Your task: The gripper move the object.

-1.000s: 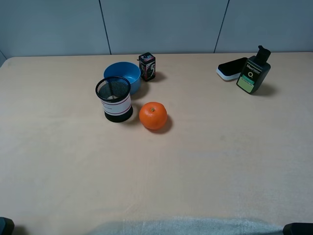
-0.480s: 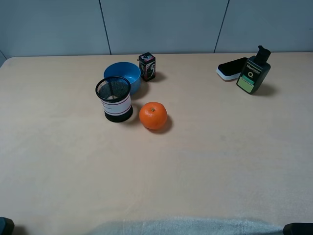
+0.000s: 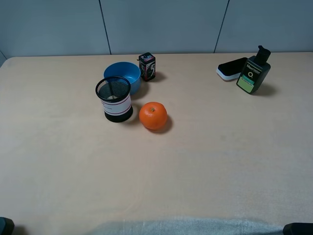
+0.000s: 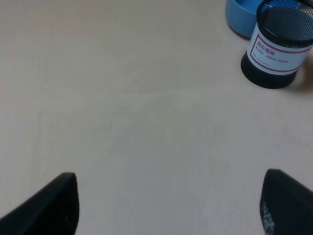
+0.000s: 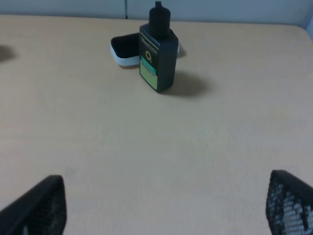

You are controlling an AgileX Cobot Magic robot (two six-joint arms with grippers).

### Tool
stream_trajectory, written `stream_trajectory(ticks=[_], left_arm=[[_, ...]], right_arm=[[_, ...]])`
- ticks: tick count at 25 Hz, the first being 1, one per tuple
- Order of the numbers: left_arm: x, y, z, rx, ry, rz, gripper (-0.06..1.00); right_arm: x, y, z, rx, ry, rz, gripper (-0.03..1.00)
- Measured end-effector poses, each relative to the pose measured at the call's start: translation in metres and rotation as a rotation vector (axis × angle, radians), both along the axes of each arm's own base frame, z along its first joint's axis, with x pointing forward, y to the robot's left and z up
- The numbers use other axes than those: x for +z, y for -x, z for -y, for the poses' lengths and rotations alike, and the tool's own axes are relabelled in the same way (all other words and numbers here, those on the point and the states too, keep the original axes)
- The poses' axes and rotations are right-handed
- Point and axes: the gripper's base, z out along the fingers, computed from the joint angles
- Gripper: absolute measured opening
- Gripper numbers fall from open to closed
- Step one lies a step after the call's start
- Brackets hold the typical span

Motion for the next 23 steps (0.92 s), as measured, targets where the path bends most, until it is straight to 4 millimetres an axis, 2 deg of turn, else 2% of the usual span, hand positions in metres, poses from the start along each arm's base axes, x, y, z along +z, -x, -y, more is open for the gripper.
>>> stream_trajectory(ticks=[23], left_arm=[[0.0,0.0,0.0,0.0,0.0,0.0,0.75]], right_arm=[[0.0,0.0,0.0,0.0,0.001,0.0,0.62]])
